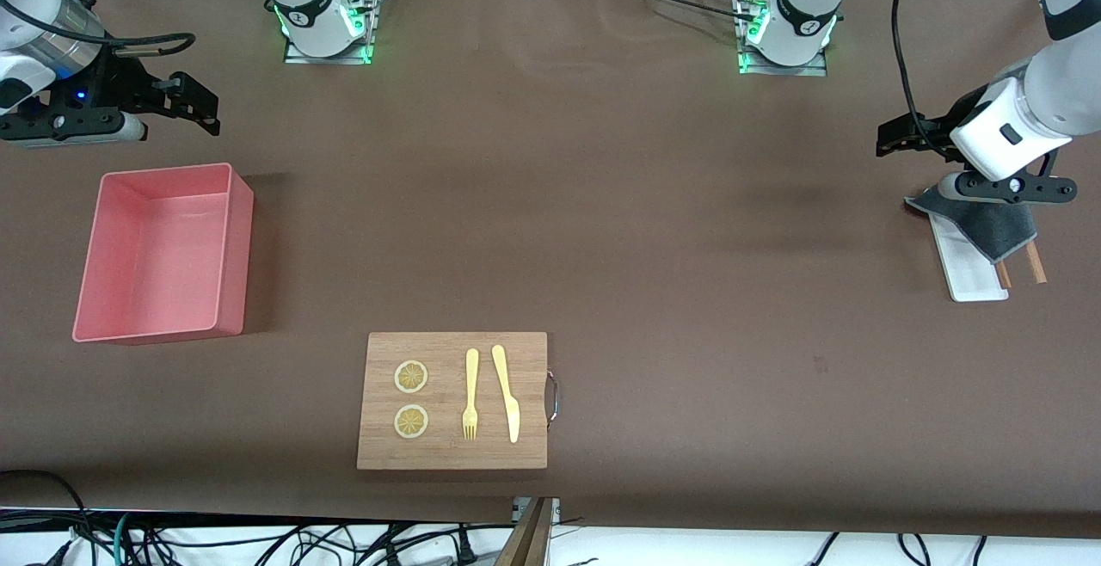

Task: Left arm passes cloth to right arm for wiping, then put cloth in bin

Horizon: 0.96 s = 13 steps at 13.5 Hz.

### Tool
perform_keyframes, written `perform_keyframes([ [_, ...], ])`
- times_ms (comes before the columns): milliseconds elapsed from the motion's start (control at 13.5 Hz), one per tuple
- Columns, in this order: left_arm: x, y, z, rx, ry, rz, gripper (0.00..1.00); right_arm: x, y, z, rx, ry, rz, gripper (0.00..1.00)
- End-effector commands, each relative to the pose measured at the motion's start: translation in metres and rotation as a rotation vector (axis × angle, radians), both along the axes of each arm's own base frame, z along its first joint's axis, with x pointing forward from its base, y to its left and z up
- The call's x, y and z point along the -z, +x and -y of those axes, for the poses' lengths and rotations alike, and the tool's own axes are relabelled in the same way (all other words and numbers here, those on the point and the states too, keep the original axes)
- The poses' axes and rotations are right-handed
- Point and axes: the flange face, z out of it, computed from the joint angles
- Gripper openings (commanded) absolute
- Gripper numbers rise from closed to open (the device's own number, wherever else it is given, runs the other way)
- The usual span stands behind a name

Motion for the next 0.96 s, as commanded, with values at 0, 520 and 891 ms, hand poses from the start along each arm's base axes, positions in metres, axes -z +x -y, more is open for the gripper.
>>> perform_keyframes([
  [0, 0.0, 0.006, -0.037, 0.079, -0.042, -0.011, 1.0, -0.003, 0.002, -0.001, 0.0, 0.001, -0.001, 1.0],
  [520, 0.023, -0.001, -0.201, 0.259, -0.113, 0.013, 1.0, 0.026, 0.019, 0.009, 0.01, -0.01, -0.062, 1.0],
  [891, 0.058, -0.038, -0.352, 0.442, -0.23, 0.138, 1.0, 0.028, 0.019, -0.005, -0.012, -0.015, -0.12, 1.0],
])
